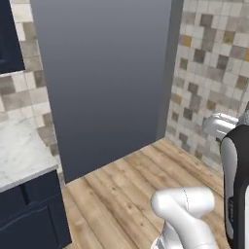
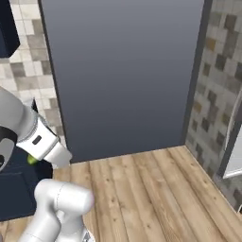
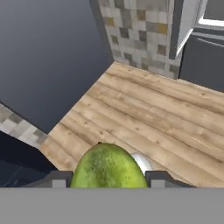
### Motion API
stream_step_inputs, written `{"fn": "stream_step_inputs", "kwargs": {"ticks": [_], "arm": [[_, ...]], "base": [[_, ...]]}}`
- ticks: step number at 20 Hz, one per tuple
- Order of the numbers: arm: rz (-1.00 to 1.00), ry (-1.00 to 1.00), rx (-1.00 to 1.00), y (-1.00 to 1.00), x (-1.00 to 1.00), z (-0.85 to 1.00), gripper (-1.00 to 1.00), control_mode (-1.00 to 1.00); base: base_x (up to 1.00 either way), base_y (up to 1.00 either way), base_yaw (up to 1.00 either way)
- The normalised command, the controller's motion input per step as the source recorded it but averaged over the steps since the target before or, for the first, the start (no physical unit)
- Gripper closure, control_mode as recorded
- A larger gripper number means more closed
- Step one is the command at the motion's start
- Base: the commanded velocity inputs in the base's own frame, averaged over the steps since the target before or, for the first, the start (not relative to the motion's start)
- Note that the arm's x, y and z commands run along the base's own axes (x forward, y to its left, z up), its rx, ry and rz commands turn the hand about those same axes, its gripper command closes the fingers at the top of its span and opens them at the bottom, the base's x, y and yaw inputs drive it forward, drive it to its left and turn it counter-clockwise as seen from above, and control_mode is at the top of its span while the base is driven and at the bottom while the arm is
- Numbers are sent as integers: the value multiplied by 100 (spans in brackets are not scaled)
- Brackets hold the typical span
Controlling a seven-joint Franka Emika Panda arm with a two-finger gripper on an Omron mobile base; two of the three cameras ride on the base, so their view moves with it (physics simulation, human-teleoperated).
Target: Pick the kiwi and mango from the fridge and place them inside the tupperware on the counter.
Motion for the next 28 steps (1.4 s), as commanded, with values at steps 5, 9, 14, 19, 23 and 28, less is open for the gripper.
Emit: {"fn": "stream_step_inputs", "kwargs": {"ticks": [5, 9, 14, 19, 23, 28], "arm": [[0, 0, 0, 0, 0, 0, 100, 100], [0, 0, 0, 0, 0, 0, 100, 100], [0, 0, 0, 0, 0, 0, 100, 100], [0, 0, 0, 0, 0, 0, 100, 100], [0, 0, 0, 0, 0, 0, 100, 100], [0, 0, 0, 0, 0, 0, 100, 100]], "base": [[-19, 53, -47], [-36, 46, -38], [-64, 28, -29], [-62, 34, -37], [-51, 35, -87], [-41, 23, -100]]}}
